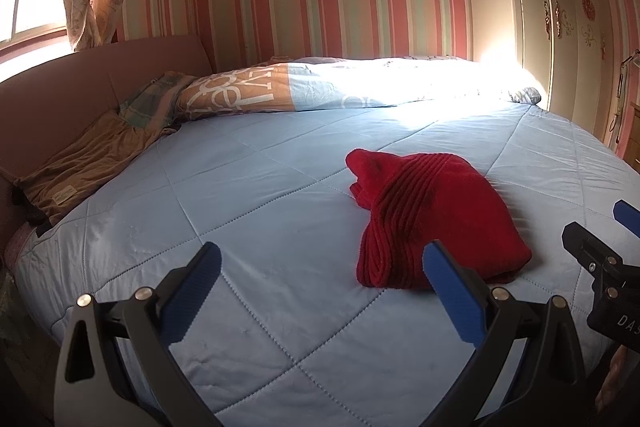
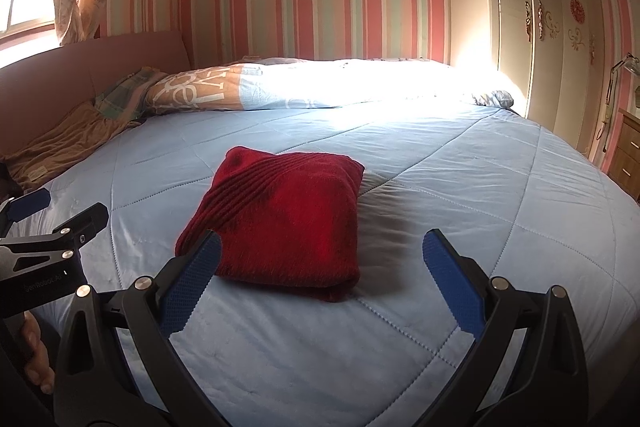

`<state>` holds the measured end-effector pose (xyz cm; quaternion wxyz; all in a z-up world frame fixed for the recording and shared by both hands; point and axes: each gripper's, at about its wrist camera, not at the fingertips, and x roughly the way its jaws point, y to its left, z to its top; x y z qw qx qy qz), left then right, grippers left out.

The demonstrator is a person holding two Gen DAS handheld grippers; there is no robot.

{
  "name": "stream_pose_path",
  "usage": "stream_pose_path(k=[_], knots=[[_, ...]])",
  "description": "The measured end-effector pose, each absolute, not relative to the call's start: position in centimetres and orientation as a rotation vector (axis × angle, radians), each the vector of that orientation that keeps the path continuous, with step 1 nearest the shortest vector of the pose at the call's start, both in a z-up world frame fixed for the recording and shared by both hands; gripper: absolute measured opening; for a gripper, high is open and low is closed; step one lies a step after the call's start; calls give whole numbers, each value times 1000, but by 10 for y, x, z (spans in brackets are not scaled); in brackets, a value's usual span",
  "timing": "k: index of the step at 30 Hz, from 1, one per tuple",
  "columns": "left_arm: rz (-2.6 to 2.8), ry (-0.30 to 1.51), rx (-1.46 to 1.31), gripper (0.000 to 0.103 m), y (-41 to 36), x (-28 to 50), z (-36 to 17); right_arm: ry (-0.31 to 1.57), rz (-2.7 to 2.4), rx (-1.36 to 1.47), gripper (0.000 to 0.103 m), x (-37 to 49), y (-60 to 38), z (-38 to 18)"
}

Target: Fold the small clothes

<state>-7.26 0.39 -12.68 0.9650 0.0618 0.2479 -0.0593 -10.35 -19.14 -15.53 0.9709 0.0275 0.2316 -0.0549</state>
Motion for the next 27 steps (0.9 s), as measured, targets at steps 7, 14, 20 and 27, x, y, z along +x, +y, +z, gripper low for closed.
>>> stream_pose_path(k=[7, 14, 20, 27], knots=[[-116, 507, 108, 101, 7, -71, -126, 468, -114, 51, 100, -104, -192, -155], [-116, 509, 115, 101, 6, -71, -127, 466, -113, 45, 100, -104, -191, -154], [-96, 505, 97, 101, 8, -71, -127, 464, -114, 37, 100, -104, -190, -155], [-75, 475, 120, 101, 7, -77, -126, 462, -115, 31, 100, -103, -191, -156]])
